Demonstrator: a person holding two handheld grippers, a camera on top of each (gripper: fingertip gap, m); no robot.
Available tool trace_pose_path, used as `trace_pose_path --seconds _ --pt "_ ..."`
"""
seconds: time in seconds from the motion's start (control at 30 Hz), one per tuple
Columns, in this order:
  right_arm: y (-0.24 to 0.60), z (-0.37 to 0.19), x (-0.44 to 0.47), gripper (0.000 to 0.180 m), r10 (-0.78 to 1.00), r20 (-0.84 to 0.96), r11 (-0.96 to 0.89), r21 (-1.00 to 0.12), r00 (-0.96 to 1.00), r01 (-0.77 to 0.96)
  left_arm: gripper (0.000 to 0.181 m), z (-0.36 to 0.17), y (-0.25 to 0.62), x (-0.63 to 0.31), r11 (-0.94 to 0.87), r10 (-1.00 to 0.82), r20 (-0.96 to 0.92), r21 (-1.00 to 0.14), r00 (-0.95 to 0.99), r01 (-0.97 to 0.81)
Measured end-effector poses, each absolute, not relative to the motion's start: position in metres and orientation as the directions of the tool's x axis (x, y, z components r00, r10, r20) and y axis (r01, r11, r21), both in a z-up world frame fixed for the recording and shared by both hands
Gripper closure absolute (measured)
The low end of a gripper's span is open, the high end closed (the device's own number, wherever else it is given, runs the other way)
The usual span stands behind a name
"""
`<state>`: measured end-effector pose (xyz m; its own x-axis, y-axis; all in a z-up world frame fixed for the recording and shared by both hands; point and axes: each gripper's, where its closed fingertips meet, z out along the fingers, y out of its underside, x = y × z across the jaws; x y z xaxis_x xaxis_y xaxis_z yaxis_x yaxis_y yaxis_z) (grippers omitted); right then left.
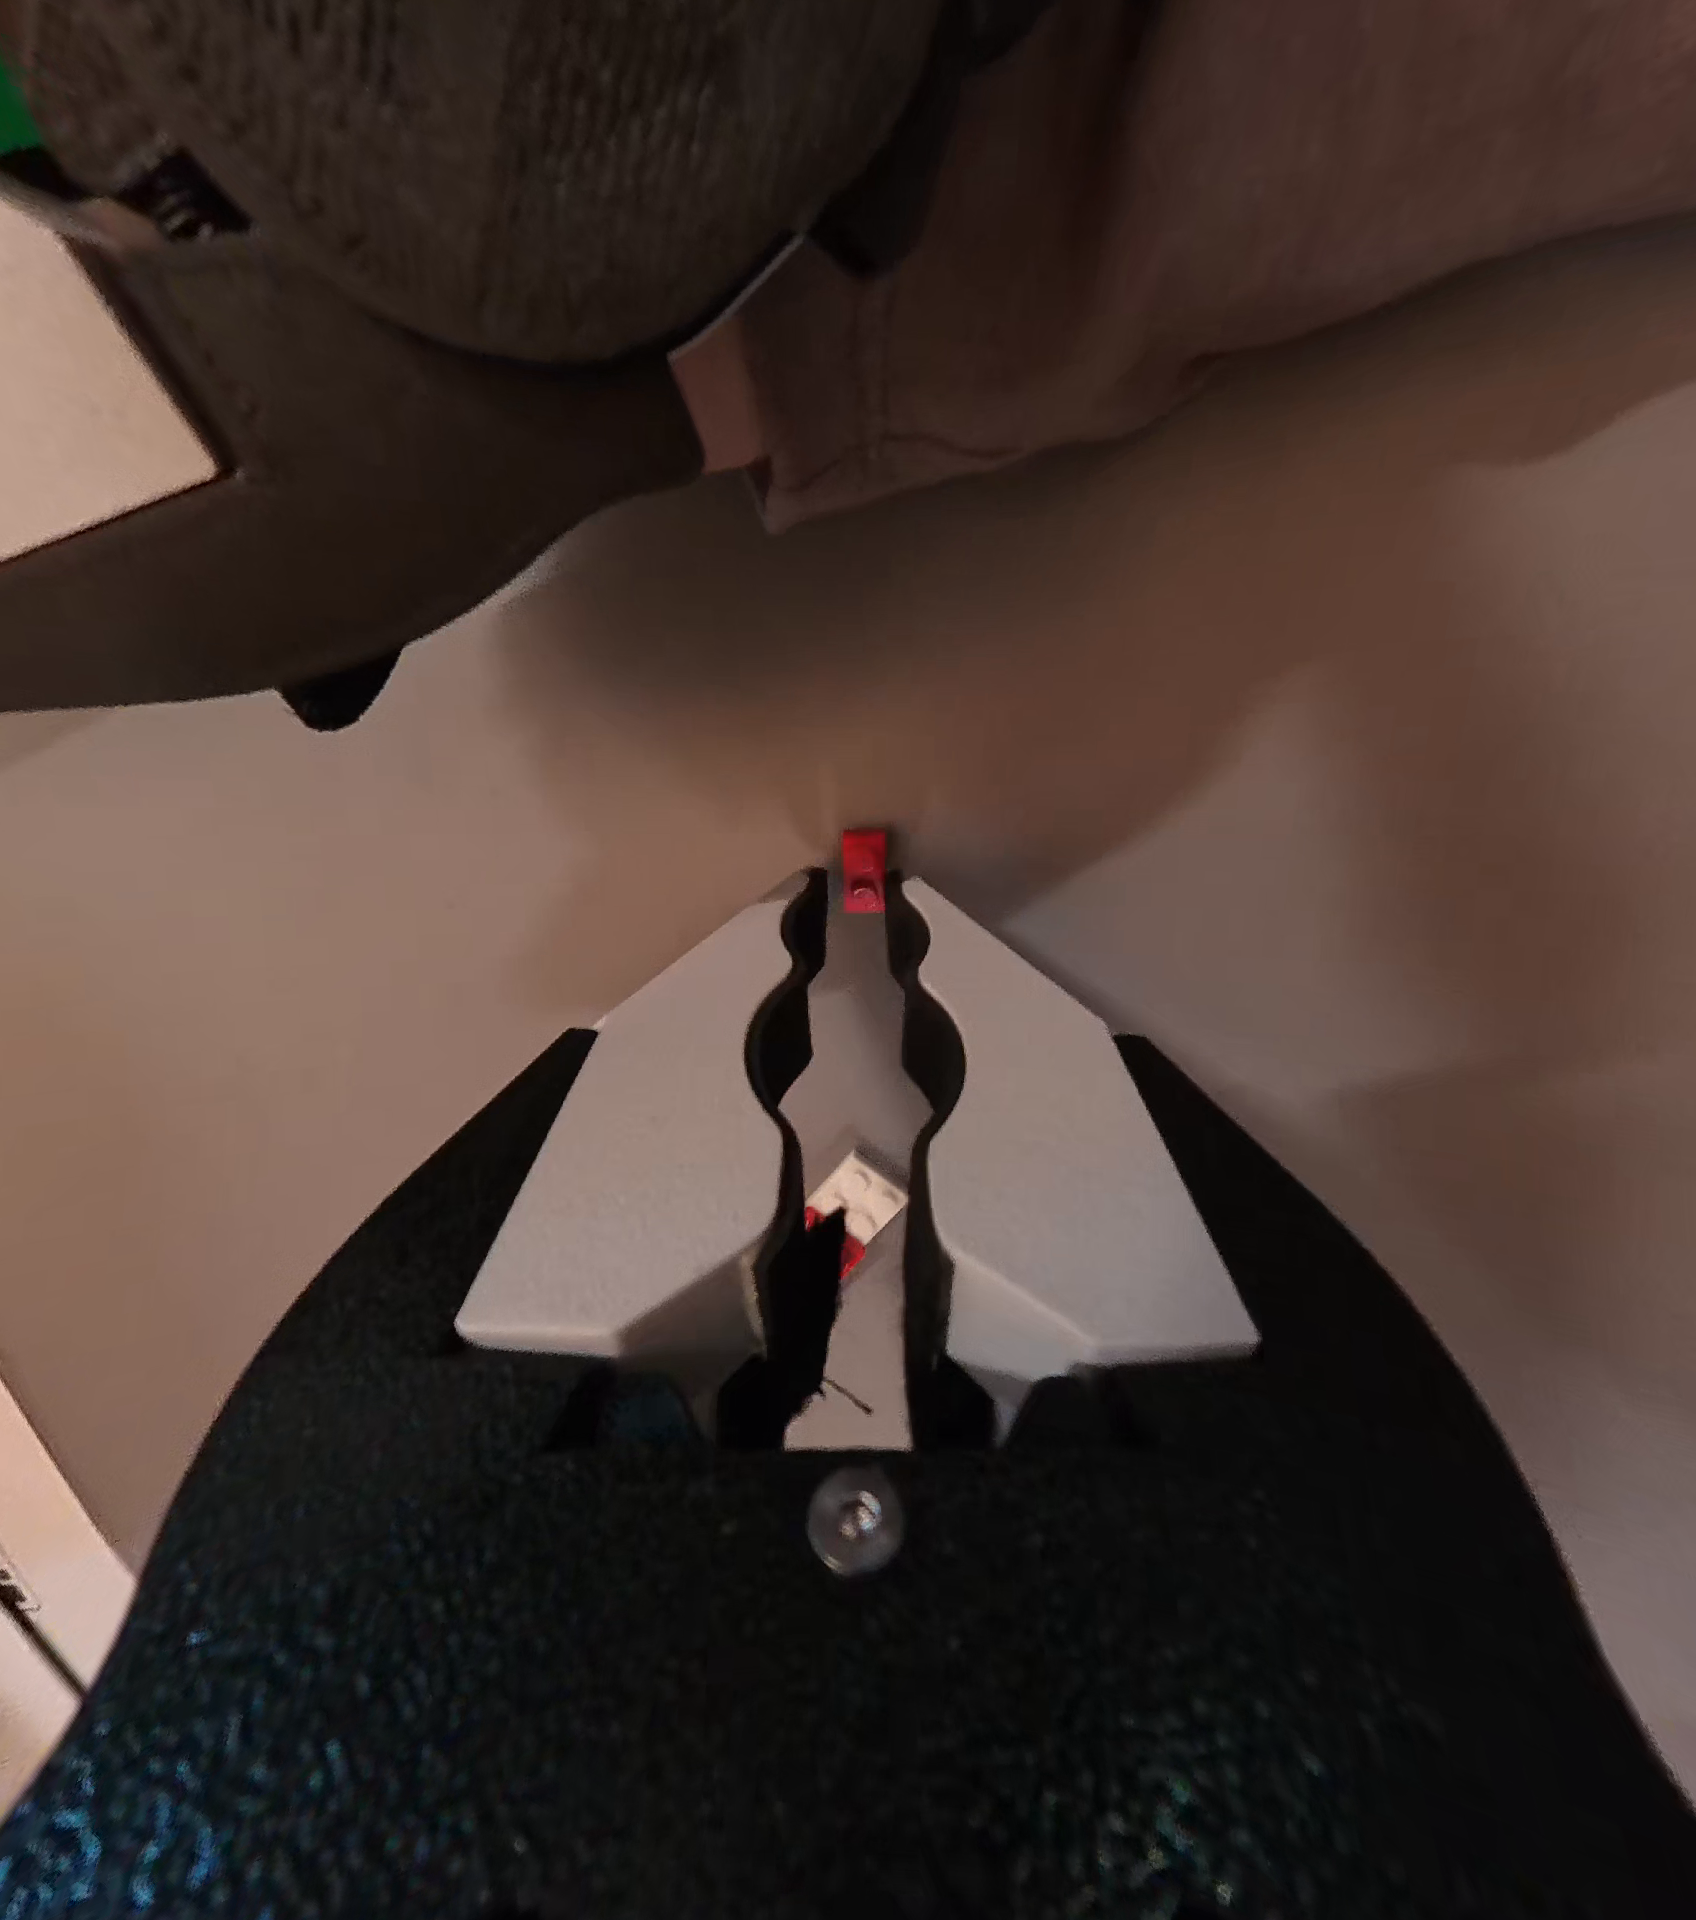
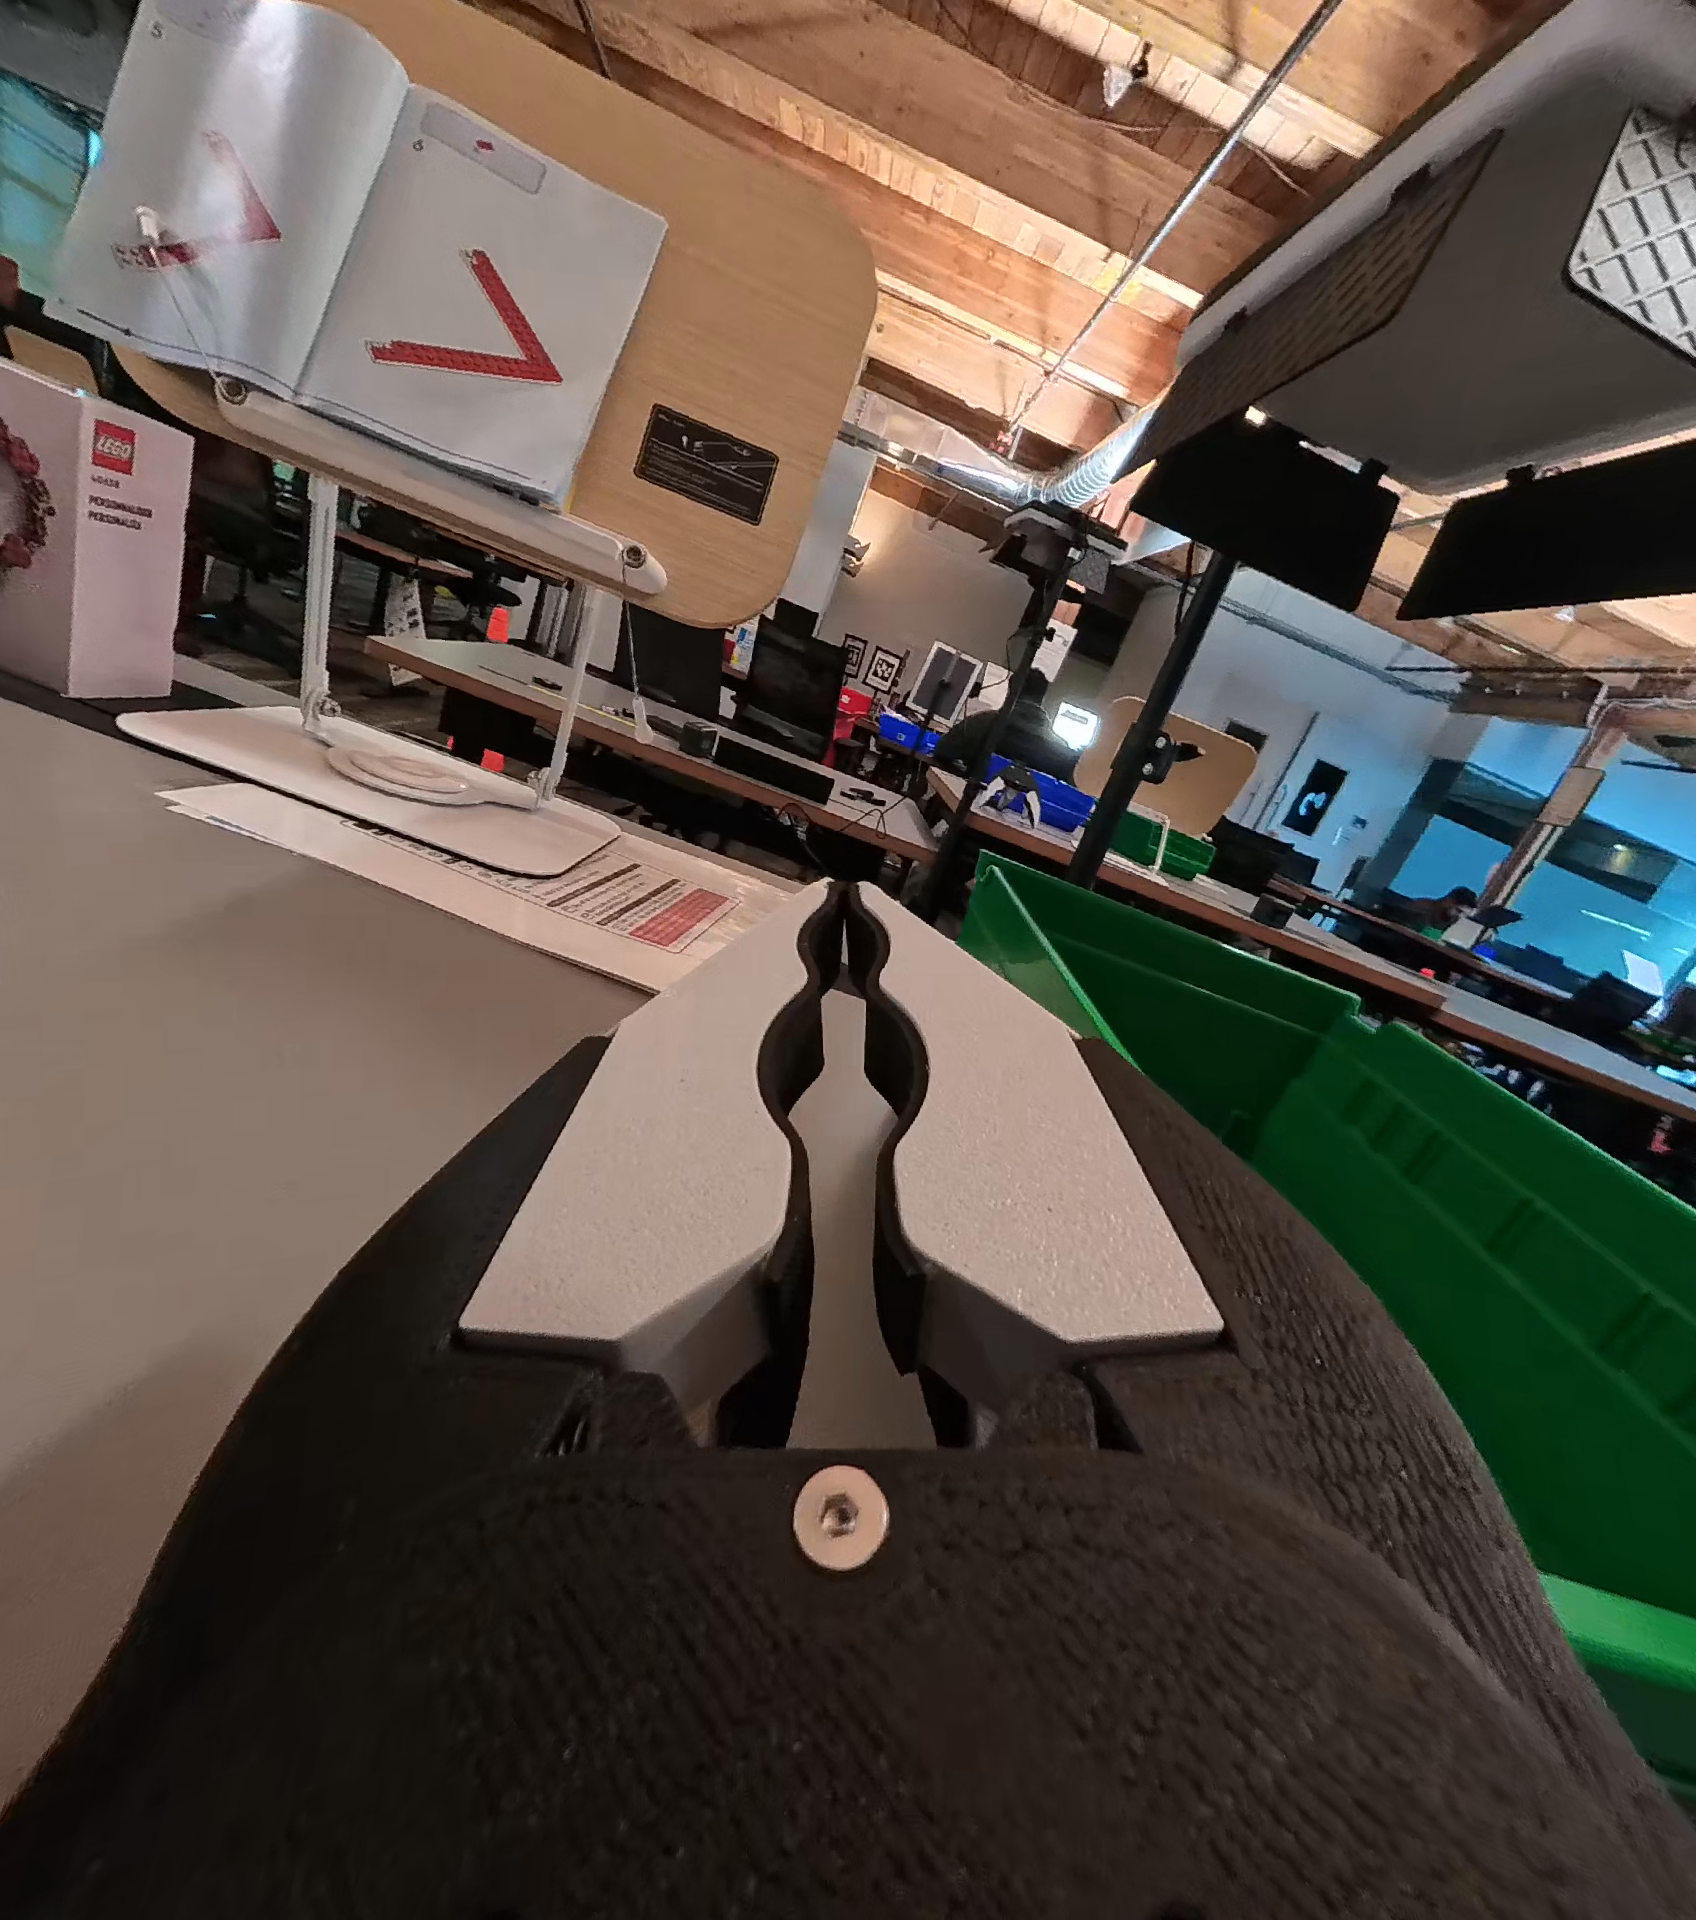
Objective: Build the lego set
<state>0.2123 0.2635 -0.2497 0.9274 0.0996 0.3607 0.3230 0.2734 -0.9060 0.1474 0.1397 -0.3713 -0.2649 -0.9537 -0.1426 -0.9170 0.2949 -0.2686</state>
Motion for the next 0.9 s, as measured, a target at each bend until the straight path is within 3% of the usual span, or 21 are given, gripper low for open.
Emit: trace_pose_path --seconds 0.03,0.33,0.43,0.53,0.6,0.7,0.83,0.9 --pt "0.263 -0.249 0.213 0.180 0.099 0.355 0.274 -0.908 0.930 0.318 0.172 -0.371 0.139 0.148 0.292 -0.955 -0.135 -0.272 -0.264 -0.917" --pt "0.262 -0.247 0.218 0.180 0.097 0.325 0.282 -0.915 0.941 0.287 0.164 -0.366 0.145 0.145 0.261 -0.963 -0.143 -0.267 -0.230 -0.928" --pt "0.262 -0.246 0.222 0.180 0.091 0.308 0.283 -0.920 0.947 0.272 0.162 -0.338 0.158 0.136 0.214 -0.967 -0.211 -0.380 -0.140 -0.900" --pt "0.260 -0.244 0.215 0.180 0.112 0.339 0.294 -0.909 0.934 0.294 0.160 -0.294 0.188 0.116 0.159 -0.938 -0.341 -0.593 0.067 -0.789" --pt "0.255 -0.242 0.194 0.180 0.201 0.381 0.326 -0.895 0.902 0.305 0.159 -0.259 0.213 0.090 0.143 -0.868 -0.412 -0.743 0.278 -0.653" --pt "0.242 -0.244 0.148 0.174 0.387 0.412 0.321 -0.899 0.825 0.298 0.168 -0.216 0.236 0.039 0.150 -0.726 -0.361 -0.914 0.586 -0.377" --pt "0.216 -0.284 0.076 0.156 0.729 0.263 0.059 -0.944 0.632 0.324 0.168 -0.201 0.237 -0.021 0.223 -0.561 -0.272 -0.959 0.782 -0.174" --pt "0.201 -0.308 0.054 0.156 0.792 0.223 -0.033 -0.914 0.568 0.405 0.168 -0.206 0.231 -0.036 0.254 -0.515 -0.273 -0.954 0.813 -0.159"
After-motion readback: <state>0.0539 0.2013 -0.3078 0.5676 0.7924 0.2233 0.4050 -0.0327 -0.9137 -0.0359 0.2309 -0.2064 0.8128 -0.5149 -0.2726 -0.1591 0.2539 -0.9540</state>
